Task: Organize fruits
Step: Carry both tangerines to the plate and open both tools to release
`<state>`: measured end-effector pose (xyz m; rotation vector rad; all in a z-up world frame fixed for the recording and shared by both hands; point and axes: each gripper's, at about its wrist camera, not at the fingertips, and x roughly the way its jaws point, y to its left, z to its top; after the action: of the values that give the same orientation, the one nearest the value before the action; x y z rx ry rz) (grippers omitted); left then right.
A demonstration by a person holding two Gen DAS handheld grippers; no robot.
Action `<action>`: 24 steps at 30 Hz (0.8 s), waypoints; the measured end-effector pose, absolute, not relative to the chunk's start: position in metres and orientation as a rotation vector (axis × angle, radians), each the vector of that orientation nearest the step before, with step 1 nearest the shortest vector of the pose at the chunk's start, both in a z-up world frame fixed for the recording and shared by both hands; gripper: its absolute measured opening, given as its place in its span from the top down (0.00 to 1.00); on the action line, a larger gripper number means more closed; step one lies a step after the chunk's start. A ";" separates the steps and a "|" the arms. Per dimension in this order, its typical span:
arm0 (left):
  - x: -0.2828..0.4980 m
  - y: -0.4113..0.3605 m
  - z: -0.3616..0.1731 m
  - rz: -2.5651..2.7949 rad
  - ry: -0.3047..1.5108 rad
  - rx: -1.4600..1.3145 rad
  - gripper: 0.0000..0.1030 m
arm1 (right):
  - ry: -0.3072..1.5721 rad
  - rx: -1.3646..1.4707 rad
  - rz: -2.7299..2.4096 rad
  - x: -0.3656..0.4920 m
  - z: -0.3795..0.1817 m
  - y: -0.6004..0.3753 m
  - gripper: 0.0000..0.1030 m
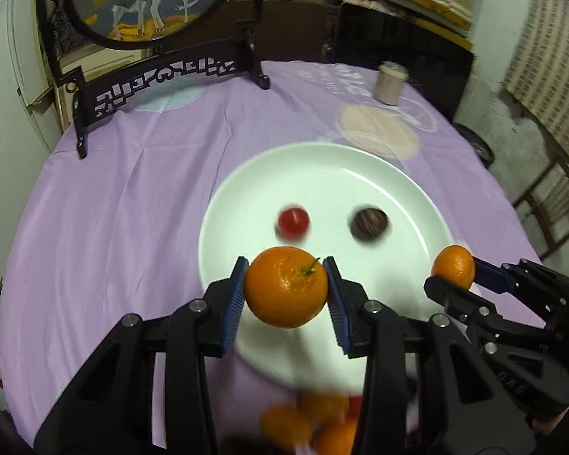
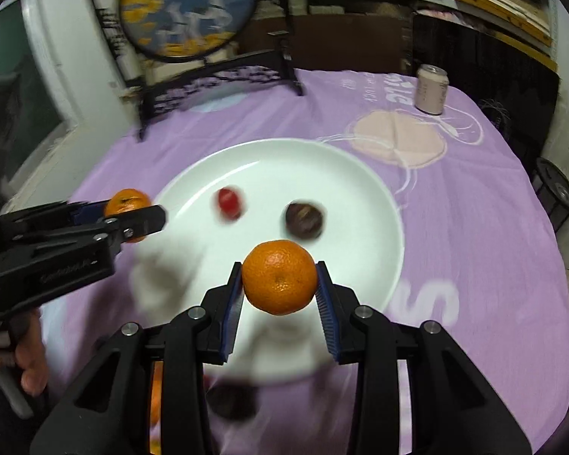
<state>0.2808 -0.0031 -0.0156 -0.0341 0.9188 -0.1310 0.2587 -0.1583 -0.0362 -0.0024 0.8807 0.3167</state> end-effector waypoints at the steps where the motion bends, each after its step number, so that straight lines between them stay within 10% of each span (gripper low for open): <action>1: 0.292 -0.003 -0.020 -0.121 0.934 -0.047 0.61 | 0.894 -0.002 0.289 0.274 -0.043 -0.160 0.64; 9: 0.318 -0.002 -0.048 -0.146 0.977 -0.095 0.60 | 0.940 0.014 0.271 0.304 -0.066 -0.166 0.63; 12: 0.313 0.001 -0.041 -0.147 0.945 -0.110 0.40 | 0.923 0.040 0.265 0.305 -0.067 -0.168 0.48; 24: 0.171 0.032 -0.012 -0.120 0.783 -0.112 0.32 | 0.821 0.087 0.311 0.194 -0.043 -0.194 0.44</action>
<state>0.1711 0.0324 -0.0116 -0.1121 0.7831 -0.1198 0.1937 -0.1940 -0.0430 0.0872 0.8208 0.3108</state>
